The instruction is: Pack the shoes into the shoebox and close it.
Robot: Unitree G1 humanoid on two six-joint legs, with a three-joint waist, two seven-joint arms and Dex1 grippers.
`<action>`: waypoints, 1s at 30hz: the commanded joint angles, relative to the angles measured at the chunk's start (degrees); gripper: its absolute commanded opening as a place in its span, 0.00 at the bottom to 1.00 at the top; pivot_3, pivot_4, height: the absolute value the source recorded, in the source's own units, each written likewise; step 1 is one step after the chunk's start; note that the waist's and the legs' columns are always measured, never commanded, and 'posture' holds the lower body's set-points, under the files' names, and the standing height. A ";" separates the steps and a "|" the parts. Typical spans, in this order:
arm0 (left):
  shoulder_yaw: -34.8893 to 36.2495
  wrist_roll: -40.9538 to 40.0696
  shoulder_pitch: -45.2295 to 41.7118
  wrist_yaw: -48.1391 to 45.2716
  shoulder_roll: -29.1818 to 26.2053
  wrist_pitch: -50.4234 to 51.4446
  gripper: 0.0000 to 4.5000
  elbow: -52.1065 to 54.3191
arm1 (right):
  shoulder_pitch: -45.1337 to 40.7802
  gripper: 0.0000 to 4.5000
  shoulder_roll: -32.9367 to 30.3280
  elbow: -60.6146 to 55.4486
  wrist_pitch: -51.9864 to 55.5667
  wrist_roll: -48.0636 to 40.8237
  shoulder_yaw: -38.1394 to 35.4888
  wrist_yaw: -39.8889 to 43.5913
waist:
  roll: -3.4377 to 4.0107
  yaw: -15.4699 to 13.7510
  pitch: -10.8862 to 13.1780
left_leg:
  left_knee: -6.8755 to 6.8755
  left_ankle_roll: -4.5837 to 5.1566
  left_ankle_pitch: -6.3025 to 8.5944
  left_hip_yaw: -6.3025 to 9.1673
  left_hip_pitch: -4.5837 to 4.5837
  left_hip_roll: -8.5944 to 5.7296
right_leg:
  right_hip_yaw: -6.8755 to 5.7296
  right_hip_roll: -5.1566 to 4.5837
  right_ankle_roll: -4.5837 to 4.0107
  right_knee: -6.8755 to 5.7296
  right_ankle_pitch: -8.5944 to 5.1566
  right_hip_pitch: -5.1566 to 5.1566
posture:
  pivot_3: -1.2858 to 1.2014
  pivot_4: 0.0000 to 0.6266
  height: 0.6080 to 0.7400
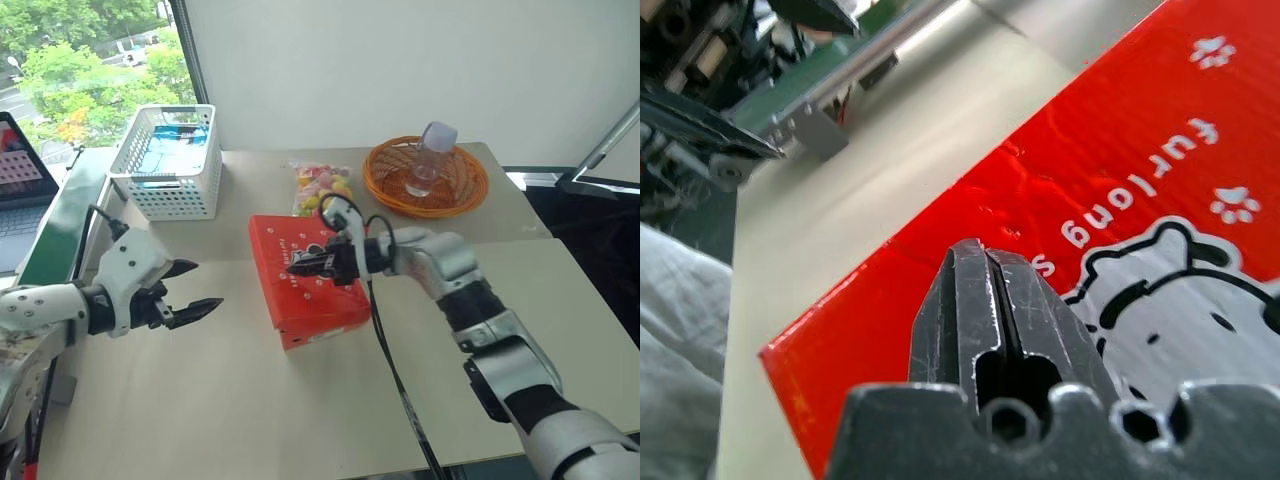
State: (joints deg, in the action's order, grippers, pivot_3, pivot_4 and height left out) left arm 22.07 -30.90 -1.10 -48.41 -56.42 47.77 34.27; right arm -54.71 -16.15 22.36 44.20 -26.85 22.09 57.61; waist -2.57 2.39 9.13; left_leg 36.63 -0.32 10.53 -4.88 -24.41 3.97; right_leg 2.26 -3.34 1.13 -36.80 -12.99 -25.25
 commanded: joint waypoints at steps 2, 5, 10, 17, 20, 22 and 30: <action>2.64 -0.75 1.28 2.19 0.85 0.55 0.86 2.90 | -3.84 0.01 3.28 8.63 -9.88 9.96 6.14 4.30 | 0.00 0.13 0.00 | 0.00 0.00 0.00 -0.01 0.01 0.01 | 0.00 0.00 -0.02 -0.02 0.01 0.00 | 0.52 0.24 1.00; 3.29 -1.09 2.71 3.36 1.53 0.91 0.86 4.06 | -5.01 0.01 4.81 13.72 -15.82 16.86 10.70 6.10 | 0.00 0.24 0.00 | 0.00 -0.01 0.00 -0.02 0.06 0.01 | 0.00 0.00 -0.03 -0.06 0.01 0.01 | 0.52 0.24 1.00; 4.35 -1.72 5.27 5.49 3.17 1.78 0.86 6.83 | -5.29 0.01 5.22 21.43 -26.90 28.29 17.49 7.24 | -0.01 0.40 -0.06 | 0.00 -0.03 0.00 -0.05 0.29 0.02 | 0.02 -0.01 -0.10 -0.20 -0.03 0.13 | 0.52 0.24 1.00; 5.69 -2.43 7.56 6.96 4.33 2.63 0.86 9.21 | -4.99 0.01 5.78 21.34 -27.84 29.32 14.05 10.89 | 0.01 0.18 -0.35 | 0.00 -0.55 0.30 -0.03 1.45 0.06 | -0.01 -0.04 -0.23 -0.23 -0.47 0.90 | 0.52 0.24 1.00; 5.46 -2.72 7.55 7.31 4.26 2.52 0.86 9.14 | -5.15 0.01 5.59 16.72 -23.73 25.02 9.49 13.77 | 0.00 -0.07 -0.41 | -0.01 -0.61 0.34 -0.01 1.49 0.06 | -0.05 -0.10 -0.24 -0.18 -0.49 0.90 | 0.52 0.24 1.00; 5.10 -2.78 7.29 7.43 4.11 2.31 0.86 8.80 | -5.15 0.01 5.33 13.24 -20.49 22.47 6.48 15.31 | -0.02 -0.13 -0.41 | -0.01 -0.61 0.34 -0.01 1.26 0.05 | -0.05 -0.10 -0.47 -0.18 -0.36 0.91 | 0.52 0.24 1.00; 1.37 -2.15 3.25 6.79 3.03 0.73 0.86 5.35 | -6.52 0.01 -0.16 -2.21 -5.63 14.80 -1.69 18.36 | -0.01 -0.30 -0.37 | -0.02 -0.18 0.08 0.01 -0.04 0.06 | -0.06 0.02 -0.29 -0.27 -0.03 -0.26 | 0.52 0.24 1.00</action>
State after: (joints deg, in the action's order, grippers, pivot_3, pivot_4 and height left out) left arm 23.79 -33.34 3.32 -41.39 -52.53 49.95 39.82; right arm -59.85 -15.52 24.81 35.52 -9.80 22.73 75.05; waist -2.58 2.09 8.76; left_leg 36.60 -0.52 10.63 -4.87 -24.45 4.03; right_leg 2.20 -3.32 0.84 -37.05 -13.03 -25.50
